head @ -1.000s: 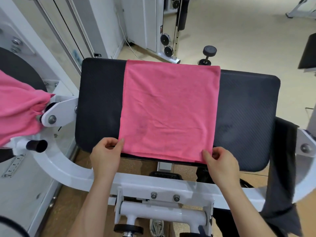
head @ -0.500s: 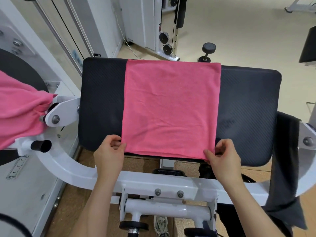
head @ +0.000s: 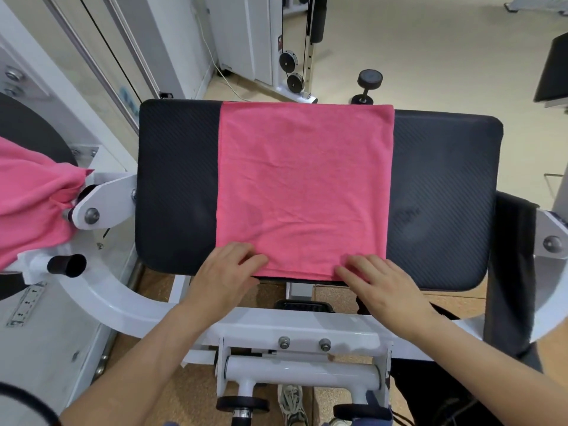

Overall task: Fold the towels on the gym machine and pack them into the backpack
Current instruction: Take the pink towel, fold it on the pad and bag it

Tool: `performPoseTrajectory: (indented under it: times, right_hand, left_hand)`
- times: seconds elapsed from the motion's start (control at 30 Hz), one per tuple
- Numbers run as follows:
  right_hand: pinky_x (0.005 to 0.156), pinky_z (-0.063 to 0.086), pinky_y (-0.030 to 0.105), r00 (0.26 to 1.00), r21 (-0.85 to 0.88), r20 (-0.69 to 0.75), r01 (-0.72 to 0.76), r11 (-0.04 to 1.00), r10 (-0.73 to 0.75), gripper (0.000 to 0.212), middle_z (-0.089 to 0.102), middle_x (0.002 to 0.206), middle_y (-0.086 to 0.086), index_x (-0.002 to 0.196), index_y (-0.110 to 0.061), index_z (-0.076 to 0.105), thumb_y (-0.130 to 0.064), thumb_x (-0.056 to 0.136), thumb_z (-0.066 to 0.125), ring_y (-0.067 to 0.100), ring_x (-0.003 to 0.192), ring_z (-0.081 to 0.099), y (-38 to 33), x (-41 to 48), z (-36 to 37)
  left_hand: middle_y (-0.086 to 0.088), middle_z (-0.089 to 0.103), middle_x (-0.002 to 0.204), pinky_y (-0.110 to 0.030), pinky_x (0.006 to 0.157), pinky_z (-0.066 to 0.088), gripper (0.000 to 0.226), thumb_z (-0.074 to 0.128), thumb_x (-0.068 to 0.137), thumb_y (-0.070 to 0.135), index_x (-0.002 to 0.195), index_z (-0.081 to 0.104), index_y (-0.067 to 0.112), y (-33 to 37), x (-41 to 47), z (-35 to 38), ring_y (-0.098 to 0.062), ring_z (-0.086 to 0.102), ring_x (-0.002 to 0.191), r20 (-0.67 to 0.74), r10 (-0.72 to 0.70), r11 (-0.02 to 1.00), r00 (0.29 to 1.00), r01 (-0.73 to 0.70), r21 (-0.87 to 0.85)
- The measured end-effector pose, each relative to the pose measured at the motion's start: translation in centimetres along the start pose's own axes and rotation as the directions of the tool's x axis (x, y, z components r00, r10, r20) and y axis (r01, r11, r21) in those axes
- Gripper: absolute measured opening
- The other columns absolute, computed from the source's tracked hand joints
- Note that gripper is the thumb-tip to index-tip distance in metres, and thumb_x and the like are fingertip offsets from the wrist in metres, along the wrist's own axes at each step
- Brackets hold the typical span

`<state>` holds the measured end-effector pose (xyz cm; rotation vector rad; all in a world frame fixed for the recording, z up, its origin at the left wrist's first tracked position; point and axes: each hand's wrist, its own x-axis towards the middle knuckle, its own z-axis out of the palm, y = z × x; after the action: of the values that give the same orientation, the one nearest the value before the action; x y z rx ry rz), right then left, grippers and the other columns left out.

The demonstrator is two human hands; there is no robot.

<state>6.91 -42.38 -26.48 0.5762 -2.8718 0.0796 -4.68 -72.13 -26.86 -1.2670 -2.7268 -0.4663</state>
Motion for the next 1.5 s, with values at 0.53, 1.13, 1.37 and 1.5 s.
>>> performPoseTrajectory:
  times: [0.53,1.13,1.37,1.5]
  right_hand:
    - [0.064,0.052,0.039,0.997,-0.034,0.021,-0.071,0.997,0.071,0.035,0.062,0.101,0.005,0.120,-0.013,0.058,-0.028,0.090,0.048,0.026,0.085,0.058,-0.3,1.7,0.5]
    - [0.063,0.042,0.013,0.752,0.294,0.638,-0.437,0.850,0.166,0.008,0.063,0.074,-0.015,0.078,-0.029,0.066,-0.023,0.082,0.068,-0.004,0.066,0.056,4.8,4.2,-8.0]
    - [0.080,0.051,0.031,0.735,0.720,0.440,-0.632,0.287,0.516,0.005,0.075,0.087,0.007,0.087,-0.013,0.076,-0.012,0.083,0.072,0.019,0.082,0.068,8.3,7.4,-9.4]
    - [0.076,0.053,0.027,0.679,0.822,0.275,-0.533,0.200,0.681,0.006,0.074,0.089,0.005,0.092,-0.012,0.073,-0.013,0.088,0.069,0.011,0.080,0.067,9.7,11.0,-9.4]
  left_hand:
    - [-0.014,0.059,0.103,-0.042,0.069,0.053,0.018,0.063,0.076,0.001,0.094,0.061,0.005,-0.5,1.0,-0.9,-0.031,0.058,0.092,-0.025,0.042,0.996,0.999,-0.040,0.076]
    - [0.004,0.045,0.054,-0.031,0.049,0.038,0.022,0.048,0.077,0.032,0.061,0.039,0.020,-0.9,0.9,-5.1,-0.013,0.041,0.051,0.254,-0.136,0.975,0.958,0.175,-0.136]
    - [0.002,0.062,0.078,-0.014,0.061,0.040,0.005,0.065,0.089,0.015,0.087,0.065,0.020,-2.7,5.9,-8.1,-0.003,0.053,0.066,0.029,-0.474,0.675,0.880,0.384,-0.630]
    - [0.005,0.064,0.082,-0.022,0.069,0.044,0.007,0.063,0.093,0.026,0.086,0.065,0.024,-4.9,10.1,-7.9,-0.002,0.056,0.073,-0.068,-0.635,0.570,0.770,0.408,-0.713]
